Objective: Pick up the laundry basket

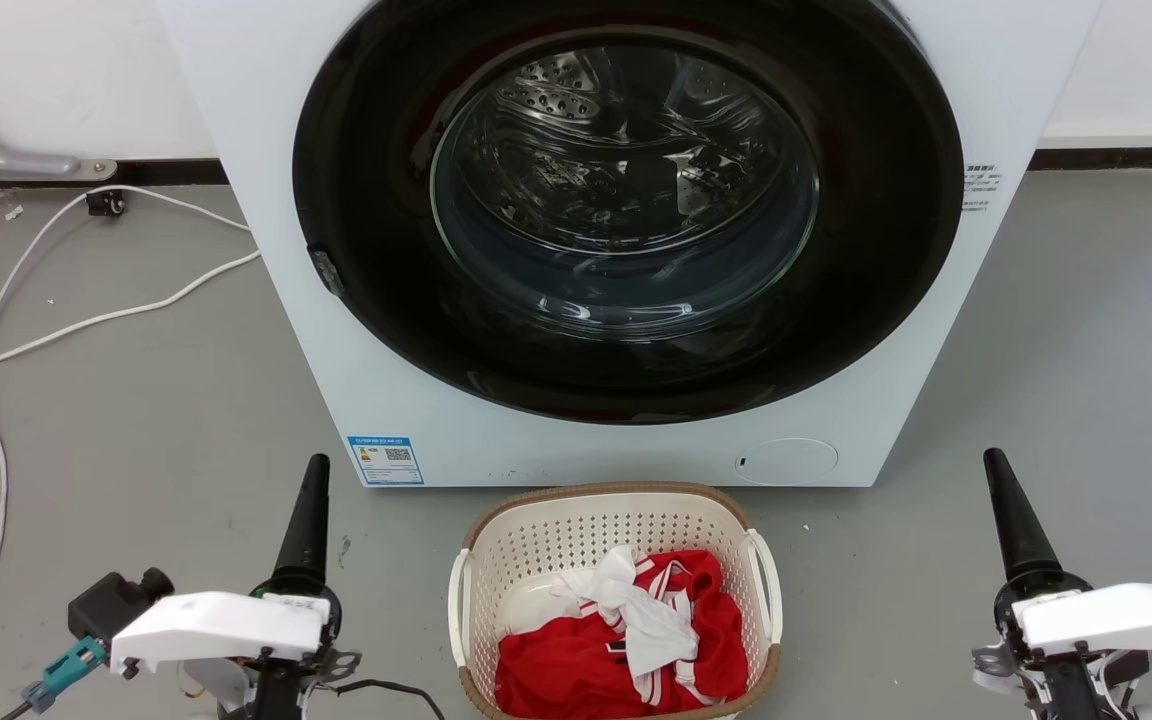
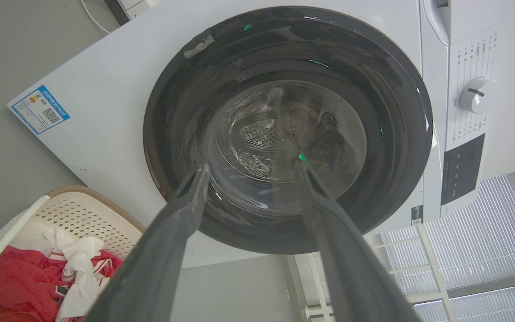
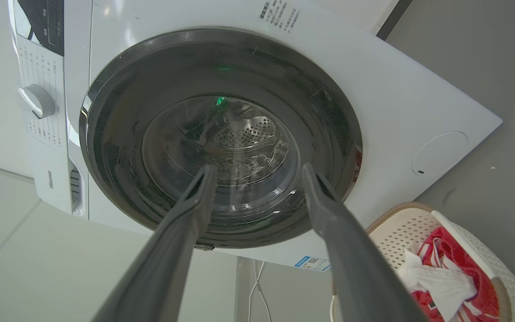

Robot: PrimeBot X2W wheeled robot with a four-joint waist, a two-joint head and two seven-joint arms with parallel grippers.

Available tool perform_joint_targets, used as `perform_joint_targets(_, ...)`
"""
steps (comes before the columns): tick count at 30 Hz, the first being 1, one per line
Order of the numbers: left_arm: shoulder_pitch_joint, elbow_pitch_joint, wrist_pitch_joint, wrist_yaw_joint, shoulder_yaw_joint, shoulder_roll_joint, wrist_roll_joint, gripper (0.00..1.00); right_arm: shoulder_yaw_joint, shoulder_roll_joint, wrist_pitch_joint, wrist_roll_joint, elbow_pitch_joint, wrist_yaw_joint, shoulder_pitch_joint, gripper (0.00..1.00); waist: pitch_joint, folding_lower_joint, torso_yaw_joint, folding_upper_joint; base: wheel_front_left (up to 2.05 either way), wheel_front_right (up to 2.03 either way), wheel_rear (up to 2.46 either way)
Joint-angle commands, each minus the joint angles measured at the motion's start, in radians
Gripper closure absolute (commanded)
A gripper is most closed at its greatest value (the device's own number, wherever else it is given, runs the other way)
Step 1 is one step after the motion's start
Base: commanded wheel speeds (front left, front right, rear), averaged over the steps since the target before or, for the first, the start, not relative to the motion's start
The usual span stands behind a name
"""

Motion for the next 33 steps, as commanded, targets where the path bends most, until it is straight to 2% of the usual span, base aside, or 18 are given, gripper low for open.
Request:
perform_joint_targets(1,-0.022,-0.022,-0.008,0.003,-0.008,0.004,0.034,0.0,0.004,-0.002,-0.009,-0.041,-0.022,0.0,-0.012,0.0,0.0,0.0,0.0,0.0,0.0,0.0,0.0)
perform_joint_targets(14,-0.025,-0.034,-0.056,0.037,-0.059,0.003,0.274,0.0,0.031,-0.002,-0.057,-0.358,-0.045,0.0,-0.001,0.0,0.0,0.0,0.003,0.0,0.0,0.0,0.0)
perform_joint_targets(33,-0.025,-0.011,-0.115,0.06,-0.108,0.003,0.554,0.0,0.055,-0.001,-0.116,-0.658,-0.041,0.0,0.012,0.0,0.0,0.0,0.009,0.0,0.0,0.0,0.0)
